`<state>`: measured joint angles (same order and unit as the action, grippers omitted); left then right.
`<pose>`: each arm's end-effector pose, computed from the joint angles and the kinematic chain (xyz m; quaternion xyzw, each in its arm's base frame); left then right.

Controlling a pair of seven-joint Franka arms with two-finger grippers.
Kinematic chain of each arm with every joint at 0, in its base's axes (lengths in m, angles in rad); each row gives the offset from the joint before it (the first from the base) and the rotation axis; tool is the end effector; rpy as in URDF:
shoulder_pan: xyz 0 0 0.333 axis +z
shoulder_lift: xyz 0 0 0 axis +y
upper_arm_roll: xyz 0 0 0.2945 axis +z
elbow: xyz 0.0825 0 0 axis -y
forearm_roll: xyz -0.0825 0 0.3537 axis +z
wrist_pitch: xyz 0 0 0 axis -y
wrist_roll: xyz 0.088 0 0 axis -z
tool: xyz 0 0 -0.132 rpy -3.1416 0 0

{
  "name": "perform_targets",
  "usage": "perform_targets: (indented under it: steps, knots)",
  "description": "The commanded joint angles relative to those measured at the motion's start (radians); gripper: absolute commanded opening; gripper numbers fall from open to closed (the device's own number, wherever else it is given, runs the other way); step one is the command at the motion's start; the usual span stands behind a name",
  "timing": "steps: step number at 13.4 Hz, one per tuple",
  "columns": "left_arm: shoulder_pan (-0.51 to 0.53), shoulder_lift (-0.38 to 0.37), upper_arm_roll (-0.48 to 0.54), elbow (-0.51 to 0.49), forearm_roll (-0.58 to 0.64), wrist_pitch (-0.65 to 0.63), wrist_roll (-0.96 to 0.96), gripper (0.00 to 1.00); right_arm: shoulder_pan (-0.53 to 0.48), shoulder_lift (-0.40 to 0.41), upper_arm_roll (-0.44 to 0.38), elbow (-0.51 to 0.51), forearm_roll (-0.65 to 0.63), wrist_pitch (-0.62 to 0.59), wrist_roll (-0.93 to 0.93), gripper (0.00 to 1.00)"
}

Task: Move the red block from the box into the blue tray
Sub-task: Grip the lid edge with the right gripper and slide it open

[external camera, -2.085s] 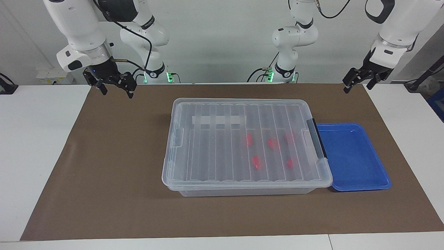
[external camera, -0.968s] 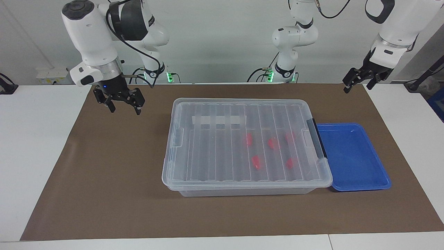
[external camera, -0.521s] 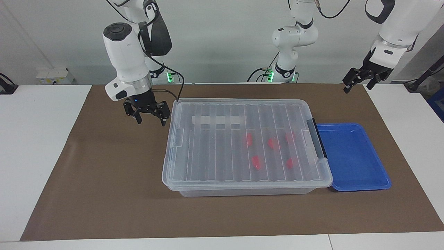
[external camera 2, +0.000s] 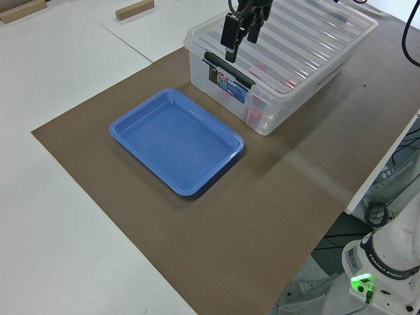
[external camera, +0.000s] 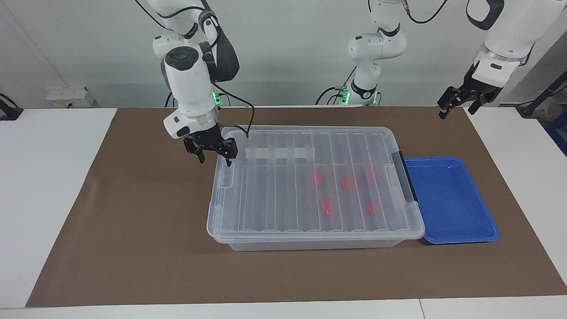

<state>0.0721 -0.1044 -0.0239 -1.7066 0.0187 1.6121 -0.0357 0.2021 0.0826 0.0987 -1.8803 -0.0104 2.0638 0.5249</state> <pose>0.4961 0.0258 0.5747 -0.9991 -0.0417 -0.0049 0.0106 0.5408 0.1659 0.4385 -0.9927 0.1098 -0.0466 0.0197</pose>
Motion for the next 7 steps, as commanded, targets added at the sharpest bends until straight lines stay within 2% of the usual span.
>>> perform_targets:
  steps: [1, 7]
  knots:
    - [0.003, -0.029, 0.002, -0.03, -0.006, 0.003, 0.005, 1.0, -0.006, -0.023, -0.002, -0.037, 0.0, 0.024, -0.035, 0.91]
    - [0.003, -0.029, 0.002, -0.03, -0.006, 0.003, 0.005, 1.0, -0.053, -0.037, -0.002, -0.068, -0.002, 0.009, -0.176, 0.9]
